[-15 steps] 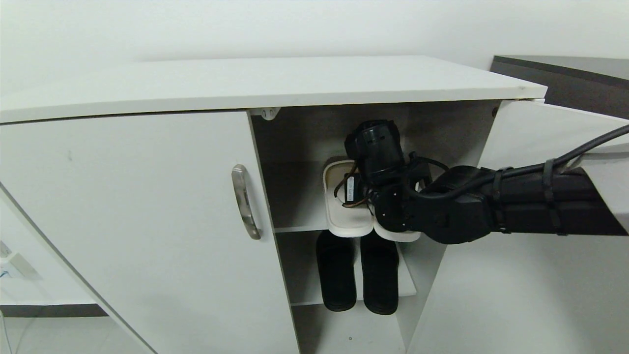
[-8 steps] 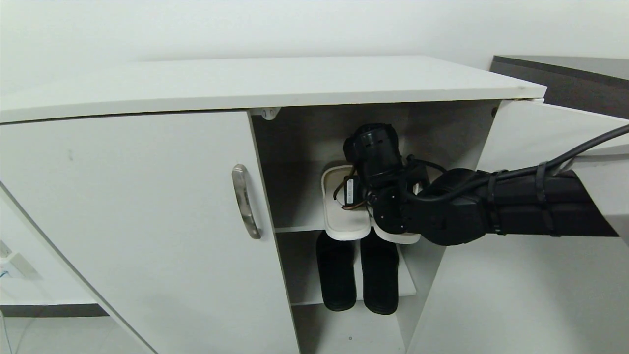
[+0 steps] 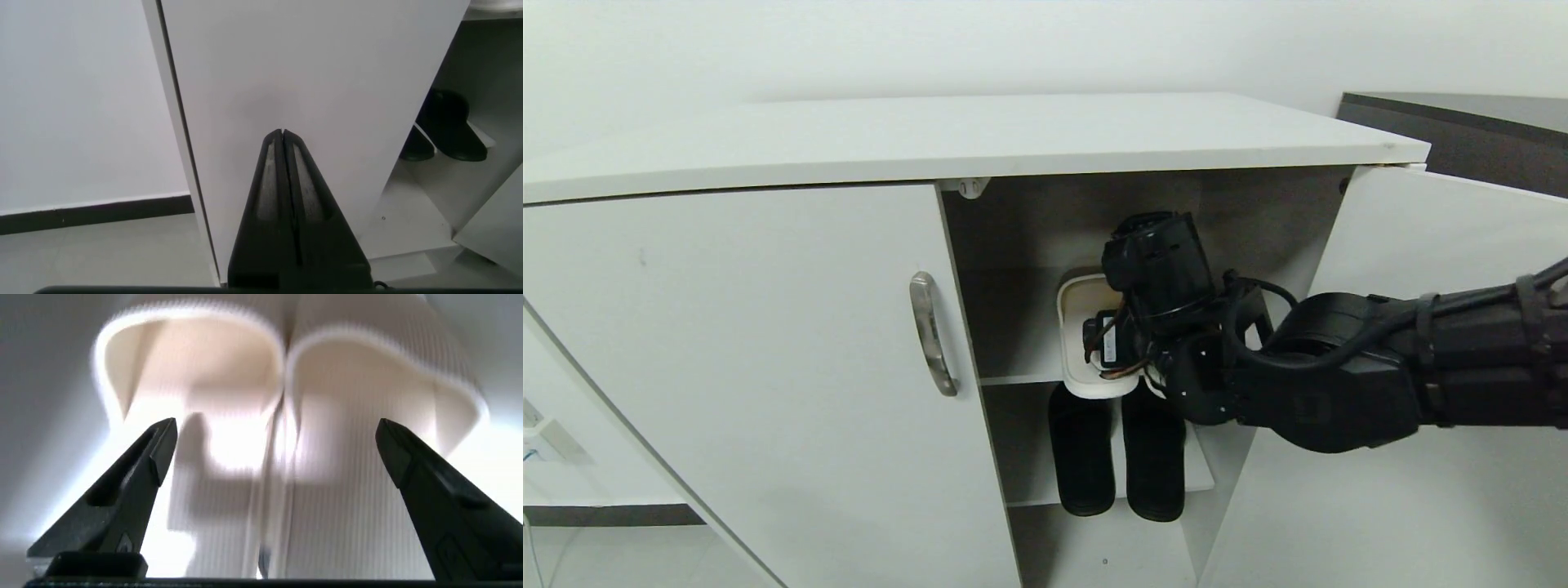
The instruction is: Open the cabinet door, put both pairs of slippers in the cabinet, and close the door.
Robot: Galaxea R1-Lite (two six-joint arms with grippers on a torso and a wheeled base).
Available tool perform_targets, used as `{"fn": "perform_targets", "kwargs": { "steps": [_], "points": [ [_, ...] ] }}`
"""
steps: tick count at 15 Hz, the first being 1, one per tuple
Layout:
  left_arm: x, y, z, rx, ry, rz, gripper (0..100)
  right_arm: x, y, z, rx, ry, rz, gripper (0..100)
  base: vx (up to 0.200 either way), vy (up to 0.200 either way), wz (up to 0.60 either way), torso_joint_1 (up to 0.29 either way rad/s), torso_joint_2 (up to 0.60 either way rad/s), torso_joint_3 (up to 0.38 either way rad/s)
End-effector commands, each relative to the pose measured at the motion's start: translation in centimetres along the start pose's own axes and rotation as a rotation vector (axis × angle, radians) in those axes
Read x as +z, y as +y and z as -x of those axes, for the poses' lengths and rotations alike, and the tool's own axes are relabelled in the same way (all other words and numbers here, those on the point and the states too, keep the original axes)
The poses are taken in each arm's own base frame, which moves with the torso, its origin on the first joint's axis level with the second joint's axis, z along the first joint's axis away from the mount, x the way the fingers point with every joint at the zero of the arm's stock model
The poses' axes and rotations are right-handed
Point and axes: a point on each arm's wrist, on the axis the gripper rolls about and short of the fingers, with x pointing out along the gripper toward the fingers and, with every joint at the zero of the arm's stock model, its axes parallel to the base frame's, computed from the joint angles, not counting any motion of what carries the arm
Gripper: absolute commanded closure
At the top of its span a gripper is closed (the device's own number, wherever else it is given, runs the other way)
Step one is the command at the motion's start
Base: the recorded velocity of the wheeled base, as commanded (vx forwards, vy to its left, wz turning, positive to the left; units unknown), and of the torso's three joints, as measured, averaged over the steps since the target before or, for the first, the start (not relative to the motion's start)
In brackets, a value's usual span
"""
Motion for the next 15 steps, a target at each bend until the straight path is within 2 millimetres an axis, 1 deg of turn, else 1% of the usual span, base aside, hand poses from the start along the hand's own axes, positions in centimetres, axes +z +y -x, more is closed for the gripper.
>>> {"fn": "perform_targets", "kwargs": {
  "steps": [1,2,3,4,7,10,15],
  "points": [
    [0.0,0.0,0.0,0.000,0.001,0.000,100,0.2,-0.6,3.0,0.044,-0.006,0.005,0,0.000,0.000,0.00,0.000,0.00,0.000],
    [0.0,0.0,0.0,0.000,0.001,0.000,100,-0.2,-0.9,4.1,0.067,-0.008,0.011,0,0.000,0.000,0.00,0.000,0.00,0.000],
    [0.0,0.0,0.0,0.000,0.001,0.000,100,-0.3,-0.9,4.6,0.079,-0.012,0.010,0,0.000,0.000,0.00,0.000,0.00,0.000],
    [0.0,0.0,0.0,0.000,0.001,0.000,100,-0.8,-1.4,6.1,0.117,-0.022,0.011,0,0.000,0.000,0.00,0.000,0.00,0.000],
    [0.0,0.0,0.0,0.000,0.003,0.000,100,-2.3,-3.3,7.6,0.248,-0.041,0.005,0,0.000,0.000,0.00,0.000,0.00,0.000],
    [0.0,0.0,0.0,0.000,0.001,0.002,100,-2.4,-3.6,8.0,0.292,-0.101,0.034,0,-0.200,0.000,0.00,0.004,0.00,0.001],
    [0.0,0.0,0.0,0.000,0.001,0.000,100,-3.2,-3.3,7.4,0.290,-0.081,0.047,0,-0.200,0.000,0.00,-0.001,0.00,0.002]
  ]
}}
